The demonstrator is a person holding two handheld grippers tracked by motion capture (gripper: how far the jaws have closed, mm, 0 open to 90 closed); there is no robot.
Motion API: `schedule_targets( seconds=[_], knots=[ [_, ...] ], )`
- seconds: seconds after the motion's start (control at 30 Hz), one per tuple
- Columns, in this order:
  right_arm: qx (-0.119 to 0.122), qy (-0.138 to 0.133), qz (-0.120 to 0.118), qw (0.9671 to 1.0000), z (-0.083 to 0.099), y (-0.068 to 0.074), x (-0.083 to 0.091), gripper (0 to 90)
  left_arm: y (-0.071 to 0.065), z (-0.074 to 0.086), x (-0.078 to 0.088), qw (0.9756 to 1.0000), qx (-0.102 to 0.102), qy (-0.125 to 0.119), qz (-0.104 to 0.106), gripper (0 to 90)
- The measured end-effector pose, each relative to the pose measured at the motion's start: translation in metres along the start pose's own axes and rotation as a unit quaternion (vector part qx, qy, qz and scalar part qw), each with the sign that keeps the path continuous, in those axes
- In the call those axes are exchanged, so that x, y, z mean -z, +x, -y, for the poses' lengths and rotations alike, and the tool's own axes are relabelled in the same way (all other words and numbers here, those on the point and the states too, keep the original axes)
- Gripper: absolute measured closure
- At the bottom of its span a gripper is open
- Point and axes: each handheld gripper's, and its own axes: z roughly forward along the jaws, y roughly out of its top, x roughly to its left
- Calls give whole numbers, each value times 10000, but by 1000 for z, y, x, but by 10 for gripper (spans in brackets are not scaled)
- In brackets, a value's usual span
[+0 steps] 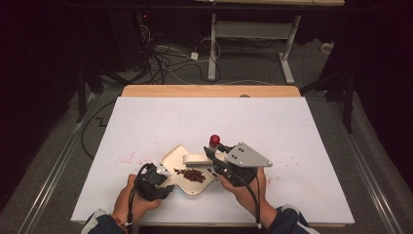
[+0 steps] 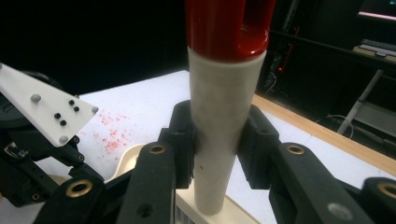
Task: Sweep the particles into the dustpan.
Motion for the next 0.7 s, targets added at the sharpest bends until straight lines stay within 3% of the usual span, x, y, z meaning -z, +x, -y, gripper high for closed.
schedule_targets(
  seconds=[0.27, 0.37, 0.53, 0.7],
  knots=[
    [-53, 41, 183, 9998, -2, -31, 21, 701, 9, 13, 7, 9994, -313, 88, 134, 636],
    [-33, 162, 272, 9995, 1, -42, 28, 701, 7, 13, 9, 9990, -416, 173, 48, 637],
    [40, 417, 124, 9990, 6, -61, 42, 701, 3, 13, 10, 9981, -559, 248, 21, 636],
    [195, 665, -393, 9968, 6, -75, 59, 701, 2, 12, 9, 9980, -573, 273, 18, 636]
  ],
)
